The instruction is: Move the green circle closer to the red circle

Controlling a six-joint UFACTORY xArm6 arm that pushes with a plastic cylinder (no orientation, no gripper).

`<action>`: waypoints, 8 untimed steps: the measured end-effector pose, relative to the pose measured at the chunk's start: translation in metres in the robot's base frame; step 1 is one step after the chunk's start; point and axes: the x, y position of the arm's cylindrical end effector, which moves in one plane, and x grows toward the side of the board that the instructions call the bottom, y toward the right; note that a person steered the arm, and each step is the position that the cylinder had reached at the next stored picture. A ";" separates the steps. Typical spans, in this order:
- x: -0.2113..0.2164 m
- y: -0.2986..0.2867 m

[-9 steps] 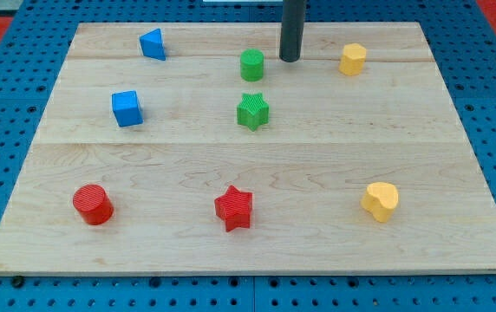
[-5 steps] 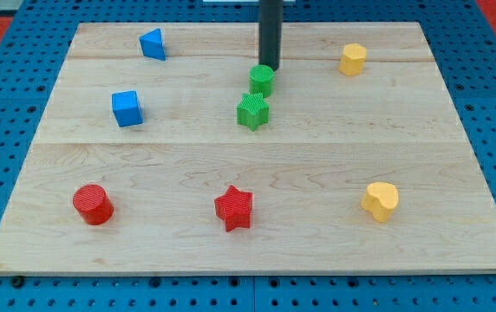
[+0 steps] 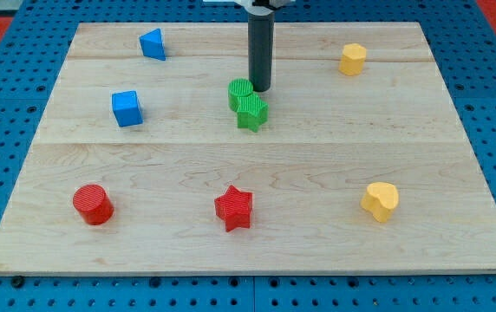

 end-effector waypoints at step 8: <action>0.020 -0.043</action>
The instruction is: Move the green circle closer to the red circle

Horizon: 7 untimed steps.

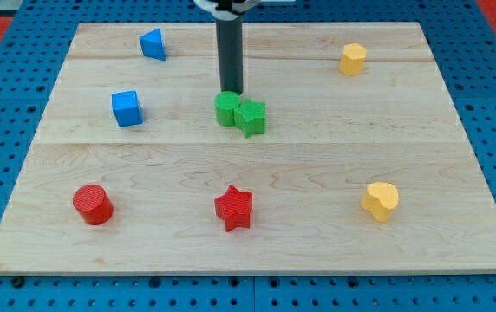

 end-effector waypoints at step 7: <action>0.146 -0.019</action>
